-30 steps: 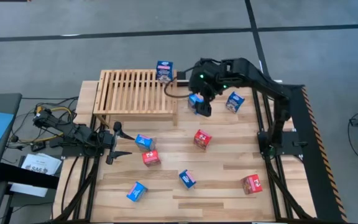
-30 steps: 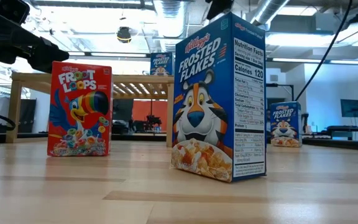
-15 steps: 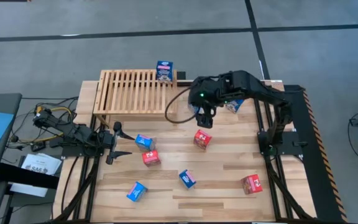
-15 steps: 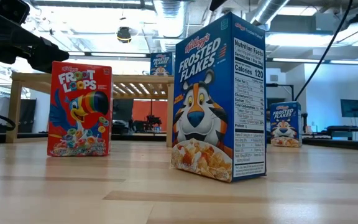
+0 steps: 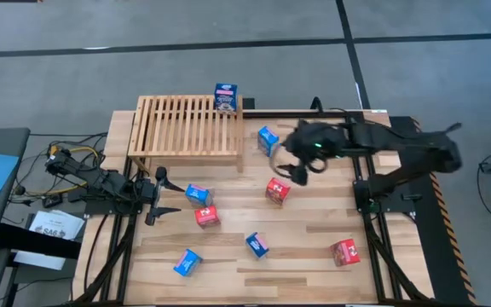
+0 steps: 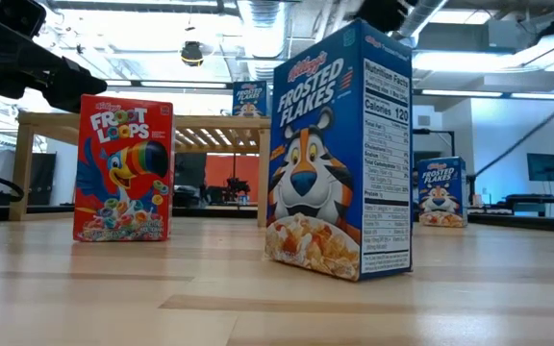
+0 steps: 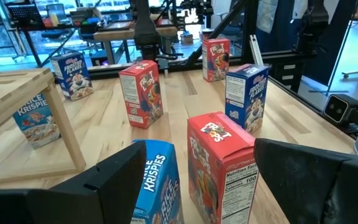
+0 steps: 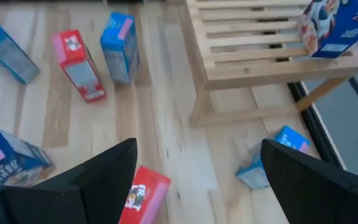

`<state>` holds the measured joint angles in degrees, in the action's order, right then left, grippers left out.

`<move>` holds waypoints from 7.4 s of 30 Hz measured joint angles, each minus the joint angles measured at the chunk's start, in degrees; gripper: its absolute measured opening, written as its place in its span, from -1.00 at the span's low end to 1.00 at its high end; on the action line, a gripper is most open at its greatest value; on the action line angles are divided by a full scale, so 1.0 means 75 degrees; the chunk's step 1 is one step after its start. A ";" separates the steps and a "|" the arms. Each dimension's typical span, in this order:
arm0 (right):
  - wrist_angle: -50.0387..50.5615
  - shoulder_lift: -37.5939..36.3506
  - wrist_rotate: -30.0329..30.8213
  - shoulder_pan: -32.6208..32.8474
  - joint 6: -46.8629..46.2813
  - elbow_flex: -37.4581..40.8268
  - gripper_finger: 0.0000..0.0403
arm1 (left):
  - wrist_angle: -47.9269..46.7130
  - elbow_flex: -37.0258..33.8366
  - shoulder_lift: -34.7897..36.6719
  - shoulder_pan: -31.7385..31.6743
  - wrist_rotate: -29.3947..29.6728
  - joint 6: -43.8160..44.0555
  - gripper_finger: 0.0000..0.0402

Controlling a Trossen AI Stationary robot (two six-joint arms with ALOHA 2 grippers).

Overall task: Stack cereal on shelf
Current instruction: Put the middle light blue cereal box on the shelf

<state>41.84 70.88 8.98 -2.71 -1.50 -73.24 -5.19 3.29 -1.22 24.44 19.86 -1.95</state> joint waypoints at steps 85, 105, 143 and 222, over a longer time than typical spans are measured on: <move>-0.5985 -0.8289 0.0581 -0.1246 0.0202 0.9723 0.81 | -0.0003 0.0000 -0.0002 0.0000 0.0000 -0.0001 0.44; -0.5982 -0.8289 0.0581 -0.1246 0.0199 0.9732 0.81 | 0.1368 -0.0035 -0.0002 -0.0003 -0.0010 0.1560 0.44; -0.5982 -0.8289 0.0581 -0.1246 0.0199 0.9732 0.81 | -0.1424 0.3587 -0.3645 -0.0003 0.2198 0.1506 0.44; -0.5985 -0.8295 0.0581 -0.1246 0.0199 0.9731 0.81 | -0.2777 0.4482 -0.7789 -0.2445 -0.1344 0.0856 0.19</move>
<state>-3.05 8.67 13.34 -12.05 -0.01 -0.26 -26.02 36.91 -59.64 6.11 9.77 4.47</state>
